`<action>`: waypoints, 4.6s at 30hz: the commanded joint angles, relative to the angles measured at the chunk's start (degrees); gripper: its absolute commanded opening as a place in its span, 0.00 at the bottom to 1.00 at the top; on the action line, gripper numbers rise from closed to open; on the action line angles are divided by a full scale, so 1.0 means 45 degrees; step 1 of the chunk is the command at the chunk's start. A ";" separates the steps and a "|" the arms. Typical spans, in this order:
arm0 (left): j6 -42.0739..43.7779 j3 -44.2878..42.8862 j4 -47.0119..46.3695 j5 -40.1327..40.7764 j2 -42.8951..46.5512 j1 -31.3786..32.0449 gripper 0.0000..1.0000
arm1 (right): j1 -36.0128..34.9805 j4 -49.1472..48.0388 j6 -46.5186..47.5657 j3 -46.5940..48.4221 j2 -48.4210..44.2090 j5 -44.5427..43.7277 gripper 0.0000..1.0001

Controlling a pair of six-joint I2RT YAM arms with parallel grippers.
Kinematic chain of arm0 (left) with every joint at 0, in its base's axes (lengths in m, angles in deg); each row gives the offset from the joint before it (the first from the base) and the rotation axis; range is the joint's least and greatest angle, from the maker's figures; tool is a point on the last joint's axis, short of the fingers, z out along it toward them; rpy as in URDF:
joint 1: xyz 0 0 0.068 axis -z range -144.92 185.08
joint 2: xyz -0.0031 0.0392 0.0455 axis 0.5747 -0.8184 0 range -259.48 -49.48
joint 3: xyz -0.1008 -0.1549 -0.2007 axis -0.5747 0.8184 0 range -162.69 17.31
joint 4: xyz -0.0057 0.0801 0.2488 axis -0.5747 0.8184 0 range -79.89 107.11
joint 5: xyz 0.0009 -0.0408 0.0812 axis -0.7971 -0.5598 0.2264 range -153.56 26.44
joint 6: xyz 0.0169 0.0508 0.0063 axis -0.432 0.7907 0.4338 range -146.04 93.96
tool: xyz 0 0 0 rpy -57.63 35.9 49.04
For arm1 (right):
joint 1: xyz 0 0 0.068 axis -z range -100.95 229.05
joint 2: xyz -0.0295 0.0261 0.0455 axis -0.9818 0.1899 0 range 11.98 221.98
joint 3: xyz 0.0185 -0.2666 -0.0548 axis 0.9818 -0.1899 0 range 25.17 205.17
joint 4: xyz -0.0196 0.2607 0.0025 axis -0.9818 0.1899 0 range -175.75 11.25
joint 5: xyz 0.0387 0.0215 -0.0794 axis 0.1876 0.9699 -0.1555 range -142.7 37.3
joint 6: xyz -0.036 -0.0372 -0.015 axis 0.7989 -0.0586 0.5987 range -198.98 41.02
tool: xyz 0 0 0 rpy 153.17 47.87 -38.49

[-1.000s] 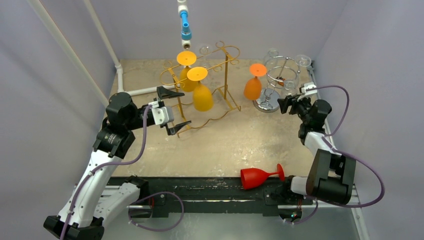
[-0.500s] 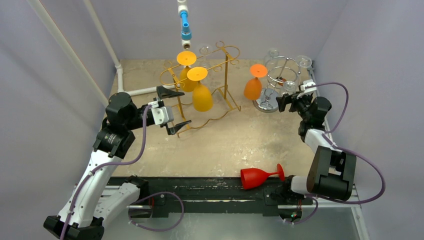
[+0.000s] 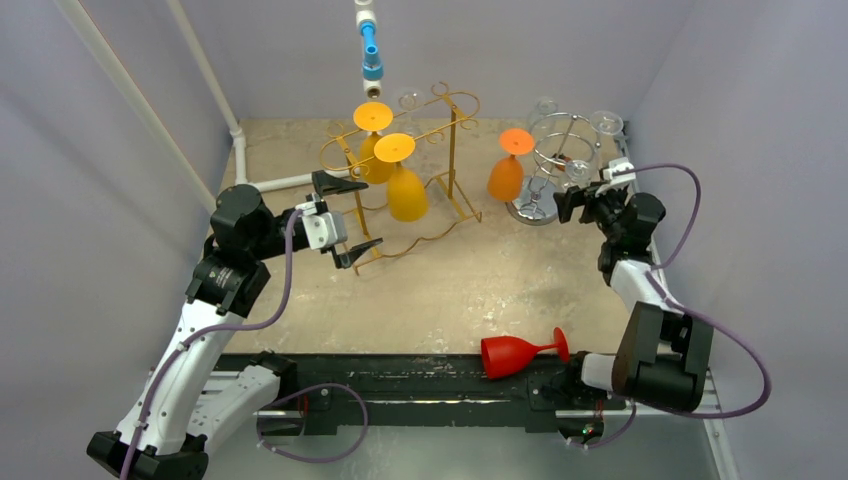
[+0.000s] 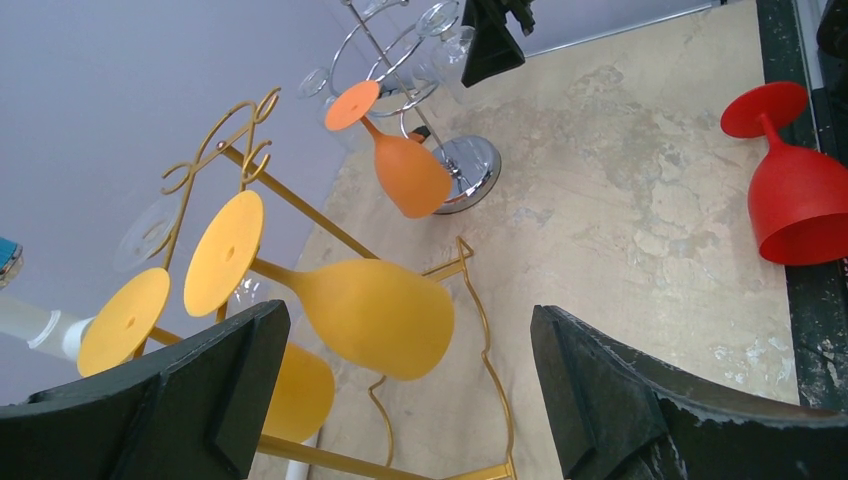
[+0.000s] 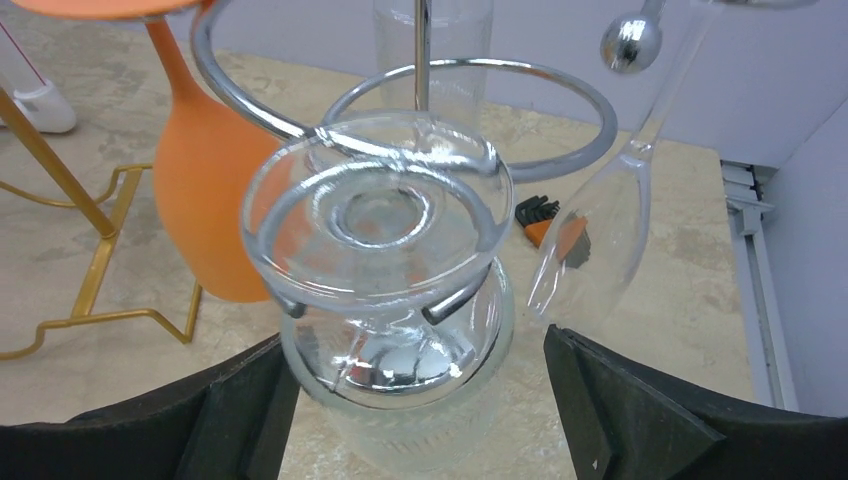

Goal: Place the wine glass upside down on the wine glass rack
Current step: Turn the wine glass upside down at the wine rack, then pick up the wine glass at the center of the board, then turn the wine glass upside down at the wine rack.

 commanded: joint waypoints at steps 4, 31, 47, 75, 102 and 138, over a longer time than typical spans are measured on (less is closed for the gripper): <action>0.0100 -0.0306 0.0336 0.0227 0.0044 0.0015 1.00 | -0.0832 0.2270 -0.1073 0.0350 -0.3619 -0.0697 0.99; -0.1295 -0.2383 0.1841 0.1147 -0.0248 0.0014 1.00 | -0.5468 1.1753 -0.9847 0.2408 -0.7548 -0.0219 0.99; -0.0985 -0.2755 0.2164 0.1891 -0.0090 0.0015 1.00 | -1.4752 1.8641 -1.0418 0.5464 -0.3701 -0.9828 0.99; -0.0795 -0.2913 0.2431 0.2360 -0.0001 0.0015 1.00 | -2.2241 2.3980 -1.5565 0.5185 0.2118 -1.3349 0.74; -0.1456 -0.3604 0.2563 0.2183 0.0159 0.0015 1.00 | -2.2240 2.2557 -1.2611 1.0461 -0.1809 -1.7282 0.00; -0.5802 -0.5089 0.3435 -0.0284 -0.1244 0.0015 0.32 | -2.2240 1.1094 -0.3380 1.0866 -0.4444 -1.4689 0.00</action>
